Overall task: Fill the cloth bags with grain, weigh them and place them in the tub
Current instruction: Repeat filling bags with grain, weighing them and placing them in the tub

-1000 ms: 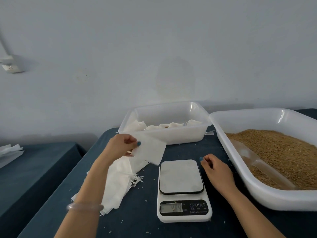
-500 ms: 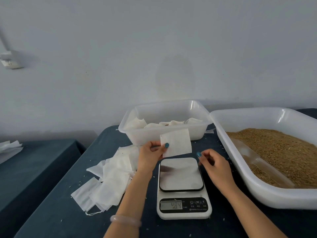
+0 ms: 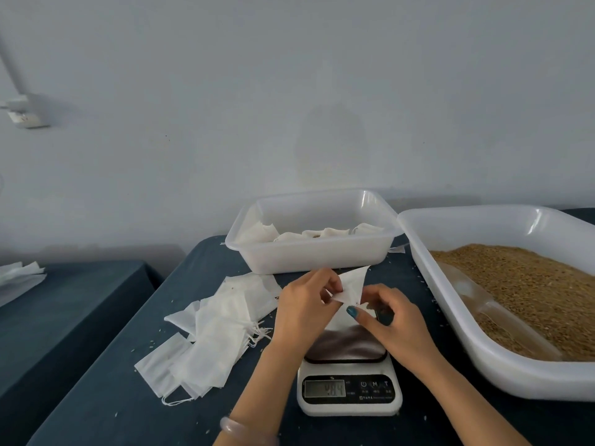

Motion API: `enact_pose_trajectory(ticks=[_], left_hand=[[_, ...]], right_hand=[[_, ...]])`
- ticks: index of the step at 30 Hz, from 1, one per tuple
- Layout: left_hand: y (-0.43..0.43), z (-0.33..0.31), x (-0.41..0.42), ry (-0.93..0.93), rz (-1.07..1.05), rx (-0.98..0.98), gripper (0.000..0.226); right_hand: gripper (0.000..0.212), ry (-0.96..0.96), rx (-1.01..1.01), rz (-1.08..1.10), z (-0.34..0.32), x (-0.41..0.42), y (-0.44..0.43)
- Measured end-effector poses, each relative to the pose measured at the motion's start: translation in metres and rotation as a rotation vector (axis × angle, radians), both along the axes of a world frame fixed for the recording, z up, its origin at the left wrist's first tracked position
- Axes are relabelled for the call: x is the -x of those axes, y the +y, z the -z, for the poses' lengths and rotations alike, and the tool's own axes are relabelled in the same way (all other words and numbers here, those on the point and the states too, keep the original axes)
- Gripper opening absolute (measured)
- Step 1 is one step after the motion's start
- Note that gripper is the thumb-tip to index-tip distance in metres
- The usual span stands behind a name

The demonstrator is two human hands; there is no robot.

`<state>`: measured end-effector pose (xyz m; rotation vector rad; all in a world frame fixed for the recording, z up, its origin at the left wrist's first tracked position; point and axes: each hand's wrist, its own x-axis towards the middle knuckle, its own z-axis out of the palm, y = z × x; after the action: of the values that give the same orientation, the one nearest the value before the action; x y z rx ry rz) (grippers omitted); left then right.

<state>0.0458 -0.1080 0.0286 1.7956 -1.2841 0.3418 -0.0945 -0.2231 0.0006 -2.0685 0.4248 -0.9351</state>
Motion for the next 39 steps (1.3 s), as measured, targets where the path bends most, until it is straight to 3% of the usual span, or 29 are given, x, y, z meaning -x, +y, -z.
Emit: enact_pose_trajectory(ticks=[9, 15, 20, 26, 32, 39], left_hand=[[0.001, -0.002, 0.006, -0.181, 0.088, -0.010, 0.008], [0.002, -0.003, 0.012, -0.173, 0.104, -0.036, 0.020], [0.004, -0.003, 0.006, -0.216, 0.106, -0.031, 0.012], [0.005, -0.004, 0.004, -0.094, 0.104, 0.071, 0.004], [0.002, -0.002, 0.005, -0.033, 0.249, -0.040, 0.010], [0.001, -0.002, 0.006, 0.026, 0.211, 0.029, 0.008]], right_hand=[[0.029, -0.010, -0.049, 0.057, -0.002, -0.001, -0.002], [0.015, -0.011, -0.025, 0.055, -0.002, 0.000, 0.001], [0.013, -0.001, -0.046, 0.113, -0.001, 0.001, -0.007], [0.014, 0.009, -0.077, 0.054, -0.003, 0.000, -0.005], [0.038, 0.034, -0.159, -0.007, -0.002, -0.003, 0.002], [0.025, -0.018, -0.117, 0.025, -0.007, 0.002, 0.003]])
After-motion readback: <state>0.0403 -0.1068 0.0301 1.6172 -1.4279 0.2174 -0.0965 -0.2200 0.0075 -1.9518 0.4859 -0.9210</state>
